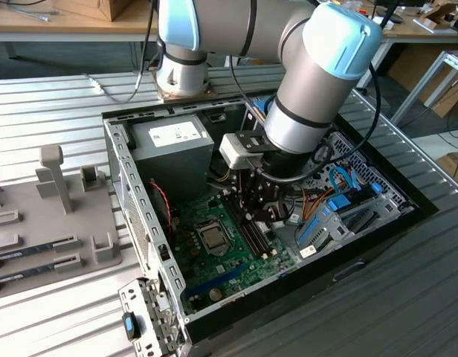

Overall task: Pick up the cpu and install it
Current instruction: 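Install the second cpu locking lever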

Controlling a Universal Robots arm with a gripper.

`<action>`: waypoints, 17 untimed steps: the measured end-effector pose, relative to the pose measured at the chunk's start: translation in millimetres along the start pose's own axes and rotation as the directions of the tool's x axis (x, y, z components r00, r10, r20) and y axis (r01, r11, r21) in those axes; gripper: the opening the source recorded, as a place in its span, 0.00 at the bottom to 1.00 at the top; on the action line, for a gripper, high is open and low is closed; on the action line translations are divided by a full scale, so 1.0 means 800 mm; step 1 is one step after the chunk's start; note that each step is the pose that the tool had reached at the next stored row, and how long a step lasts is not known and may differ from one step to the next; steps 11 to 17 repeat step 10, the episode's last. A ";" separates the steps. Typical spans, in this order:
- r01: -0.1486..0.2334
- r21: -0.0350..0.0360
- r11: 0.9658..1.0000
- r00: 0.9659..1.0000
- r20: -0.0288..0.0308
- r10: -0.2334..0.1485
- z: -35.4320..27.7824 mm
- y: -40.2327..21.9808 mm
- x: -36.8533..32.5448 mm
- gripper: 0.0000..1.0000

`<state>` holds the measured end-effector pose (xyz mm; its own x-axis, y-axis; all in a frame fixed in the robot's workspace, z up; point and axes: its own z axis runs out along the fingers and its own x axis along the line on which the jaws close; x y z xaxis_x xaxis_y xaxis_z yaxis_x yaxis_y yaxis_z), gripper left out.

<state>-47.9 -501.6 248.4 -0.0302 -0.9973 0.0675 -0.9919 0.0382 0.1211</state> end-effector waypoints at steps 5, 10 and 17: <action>0.000 0.000 1.000 1.000 0.004 0.000 -0.0144 0.0017 0.0002 0.11; 0.000 0.000 1.000 1.000 0.003 0.000 -0.0146 0.0017 0.0002 0.11; 0.000 0.000 1.000 1.000 0.003 0.000 -0.0146 0.0017 0.0002 0.11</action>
